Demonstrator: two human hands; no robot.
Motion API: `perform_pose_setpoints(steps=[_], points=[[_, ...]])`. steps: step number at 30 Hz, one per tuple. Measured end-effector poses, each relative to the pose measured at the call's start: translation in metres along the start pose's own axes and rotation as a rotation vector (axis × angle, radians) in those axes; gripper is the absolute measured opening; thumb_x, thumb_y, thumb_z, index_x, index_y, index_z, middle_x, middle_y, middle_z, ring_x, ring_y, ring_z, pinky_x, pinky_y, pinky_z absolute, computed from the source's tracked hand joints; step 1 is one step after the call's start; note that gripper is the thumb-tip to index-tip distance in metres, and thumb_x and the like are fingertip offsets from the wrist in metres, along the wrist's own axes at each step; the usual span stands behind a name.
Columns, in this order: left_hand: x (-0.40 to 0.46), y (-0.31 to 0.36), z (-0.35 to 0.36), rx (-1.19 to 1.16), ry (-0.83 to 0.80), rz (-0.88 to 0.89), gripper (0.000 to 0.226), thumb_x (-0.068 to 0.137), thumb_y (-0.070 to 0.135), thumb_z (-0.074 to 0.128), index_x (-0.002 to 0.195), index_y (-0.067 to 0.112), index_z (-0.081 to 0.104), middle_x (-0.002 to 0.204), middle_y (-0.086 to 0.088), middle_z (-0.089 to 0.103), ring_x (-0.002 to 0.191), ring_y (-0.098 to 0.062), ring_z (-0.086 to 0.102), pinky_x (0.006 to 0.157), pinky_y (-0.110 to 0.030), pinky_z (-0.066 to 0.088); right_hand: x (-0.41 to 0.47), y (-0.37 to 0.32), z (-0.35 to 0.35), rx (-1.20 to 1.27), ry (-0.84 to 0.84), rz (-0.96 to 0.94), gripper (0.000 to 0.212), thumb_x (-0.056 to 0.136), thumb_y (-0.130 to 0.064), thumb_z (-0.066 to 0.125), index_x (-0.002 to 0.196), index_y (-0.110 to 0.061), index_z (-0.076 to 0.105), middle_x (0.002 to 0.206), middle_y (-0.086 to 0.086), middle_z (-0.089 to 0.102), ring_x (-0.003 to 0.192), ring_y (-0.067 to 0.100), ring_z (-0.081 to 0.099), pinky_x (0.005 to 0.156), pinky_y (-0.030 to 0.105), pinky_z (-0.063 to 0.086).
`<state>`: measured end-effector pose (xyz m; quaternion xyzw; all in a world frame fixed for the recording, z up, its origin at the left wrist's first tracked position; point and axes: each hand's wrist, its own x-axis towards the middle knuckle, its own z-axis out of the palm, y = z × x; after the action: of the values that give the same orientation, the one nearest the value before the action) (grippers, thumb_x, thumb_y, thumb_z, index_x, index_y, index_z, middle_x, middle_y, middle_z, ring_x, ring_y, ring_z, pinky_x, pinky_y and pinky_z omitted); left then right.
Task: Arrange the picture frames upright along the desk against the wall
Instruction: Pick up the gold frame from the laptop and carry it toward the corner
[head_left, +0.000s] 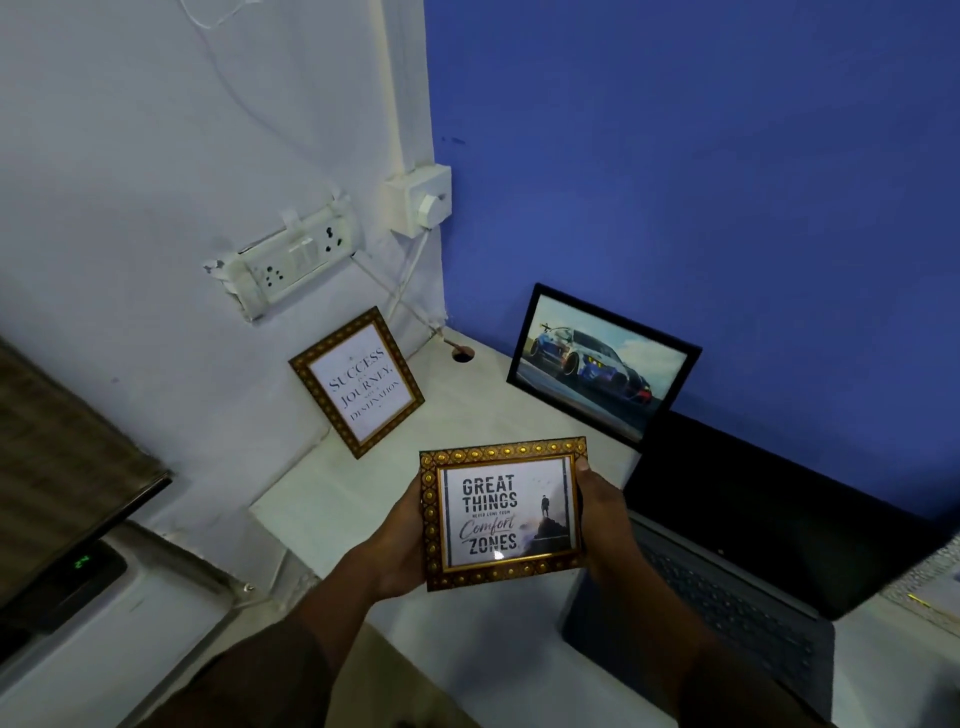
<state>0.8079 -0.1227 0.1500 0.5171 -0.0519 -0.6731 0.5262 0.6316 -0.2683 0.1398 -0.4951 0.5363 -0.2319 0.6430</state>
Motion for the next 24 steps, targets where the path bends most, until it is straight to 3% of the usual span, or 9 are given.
perform_pose_setpoints(steps=[5,11,13,18,21,24], points=[[0.02,0.015,-0.005,-0.015,0.092,0.034,0.073,0.094,0.068,0.029,0.128,0.018,0.069,0.13,-0.015,0.068,0.12,-0.036,0.064,0.109,-0.058,0.043,0.023,0.005,0.006,-0.062,-0.068,-0.028,0.051,0.104,-0.049,0.035,0.106,-0.013,0.071,0.101,0.009,0.078,0.093,0.028,0.075,0.088,0.047,0.059],[0.057,0.027,-0.026,0.061,0.145,0.072,0.058,0.103,0.05,0.03,0.128,0.015,0.068,0.128,-0.014,0.069,0.119,-0.035,0.066,0.107,-0.057,0.045,0.056,0.003,0.012,-0.104,-0.117,0.052,0.055,0.104,-0.052,0.033,0.105,-0.011,0.07,0.094,0.009,0.079,0.084,0.022,0.077,0.068,0.029,0.058],[0.068,0.036,-0.035,0.073,0.155,0.077,0.055,0.104,0.048,0.032,0.13,0.013,0.066,0.128,-0.015,0.069,0.119,-0.036,0.065,0.106,-0.058,0.046,0.066,-0.003,0.016,-0.121,-0.12,0.081,0.054,0.103,-0.053,0.032,0.105,-0.014,0.07,0.094,0.006,0.077,0.079,0.015,0.074,0.068,0.029,0.054],[0.104,0.062,-0.054,0.159,0.292,0.065,0.055,0.101,0.054,0.034,0.125,0.017,0.068,0.119,-0.011,0.074,0.11,-0.034,0.07,0.101,-0.056,0.051,0.094,-0.02,0.029,-0.082,-0.181,0.151,0.043,0.102,-0.055,0.033,0.111,-0.027,0.065,0.1,-0.006,0.071,0.087,0.008,0.067,0.066,0.024,0.05],[0.127,0.072,-0.066,0.166,0.428,0.026,0.056,0.097,0.062,0.034,0.117,0.024,0.069,0.112,-0.006,0.076,0.107,-0.03,0.069,0.1,-0.05,0.051,0.112,-0.03,0.04,-0.053,-0.199,0.212,0.048,0.096,-0.066,0.035,0.114,-0.033,0.064,0.108,-0.008,0.069,0.099,0.009,0.064,0.075,0.028,0.05],[0.147,0.082,-0.077,0.118,0.432,0.017,0.051,0.103,0.055,0.028,0.102,0.026,0.071,0.105,-0.006,0.076,0.097,-0.025,0.071,0.082,-0.038,0.055,0.139,-0.028,0.055,-0.025,-0.202,0.242,0.058,0.093,-0.07,0.034,0.127,-0.031,0.06,0.118,-0.006,0.066,0.109,0.01,0.059,0.094,0.034,0.045]])
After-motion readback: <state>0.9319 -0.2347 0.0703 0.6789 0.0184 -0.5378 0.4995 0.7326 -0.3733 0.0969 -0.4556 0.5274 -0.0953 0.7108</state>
